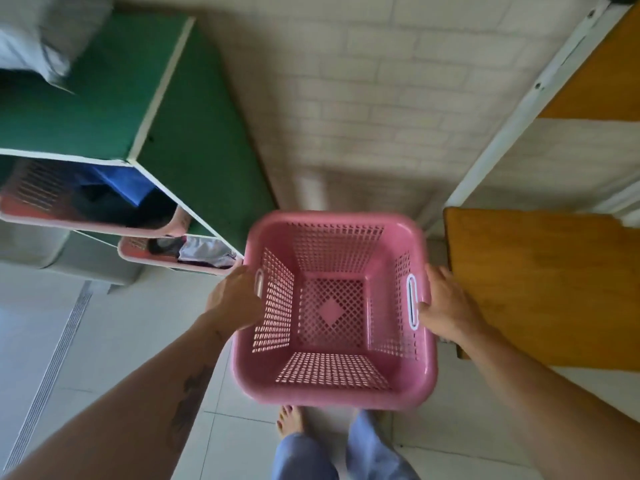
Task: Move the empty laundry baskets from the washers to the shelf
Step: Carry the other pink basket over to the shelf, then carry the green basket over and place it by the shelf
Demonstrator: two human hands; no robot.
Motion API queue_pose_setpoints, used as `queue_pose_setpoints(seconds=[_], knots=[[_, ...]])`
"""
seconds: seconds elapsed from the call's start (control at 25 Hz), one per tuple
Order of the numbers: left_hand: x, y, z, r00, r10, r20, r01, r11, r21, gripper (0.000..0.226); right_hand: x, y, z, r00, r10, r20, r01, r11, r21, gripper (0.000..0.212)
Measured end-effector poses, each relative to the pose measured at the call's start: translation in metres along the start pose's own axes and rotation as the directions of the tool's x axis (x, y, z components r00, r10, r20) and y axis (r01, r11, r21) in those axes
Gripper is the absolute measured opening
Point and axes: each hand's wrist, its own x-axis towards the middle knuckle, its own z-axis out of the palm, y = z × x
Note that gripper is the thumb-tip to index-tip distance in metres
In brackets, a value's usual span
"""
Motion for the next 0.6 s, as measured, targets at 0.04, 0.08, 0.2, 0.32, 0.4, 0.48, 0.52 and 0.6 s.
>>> queue_pose_setpoints(seconds=[0.04, 0.08, 0.2, 0.32, 0.4, 0.48, 0.52, 0.6], knots=[[-0.010, 0.009, -0.015, 1.000, 0.000, -0.028, -0.001, 0.999, -0.043, 0.024, -0.014, -0.006, -0.015, 1.000, 0.005, -0.017, -0.004, 1.000, 0.011, 0.062], [-0.022, 0.018, -0.028, 0.999, 0.005, -0.044, -0.008, 0.998, -0.069, 0.018, -0.030, -0.012, -0.029, 1.000, 0.017, -0.022, -0.016, 1.000, 0.016, 0.059], [-0.063, 0.051, -0.071, 0.993, 0.084, -0.077, -0.092, 0.989, -0.111, 0.038, -0.092, -0.027, -0.082, 0.994, 0.098, -0.058, -0.094, 0.994, 0.061, 0.070], [-0.111, 0.102, -0.114, 0.969, 0.227, -0.095, -0.238, 0.962, -0.130, 0.040, -0.153, -0.015, -0.127, 0.985, 0.133, -0.106, -0.119, 0.985, 0.128, 0.070], [-0.139, 0.138, -0.134, 0.939, 0.331, -0.095, -0.339, 0.937, -0.085, 0.038, -0.192, 0.006, -0.156, 0.977, 0.168, -0.130, -0.147, 0.977, 0.157, 0.070], [-0.164, 0.177, -0.146, 0.900, 0.420, -0.113, -0.427, 0.903, -0.050, 0.040, -0.230, 0.033, -0.185, 0.965, 0.210, -0.157, -0.178, 0.964, 0.199, 0.070], [-0.178, 0.200, -0.150, 0.875, 0.468, -0.127, -0.475, 0.880, -0.031, 0.043, -0.252, 0.050, -0.200, 0.956, 0.232, -0.178, -0.191, 0.956, 0.223, 0.070], [-0.206, 0.246, -0.152, 0.827, 0.537, -0.167, -0.546, 0.838, -0.008, 0.049, -0.292, 0.085, -0.224, 0.940, 0.257, -0.225, -0.197, 0.946, 0.259, 0.072]])
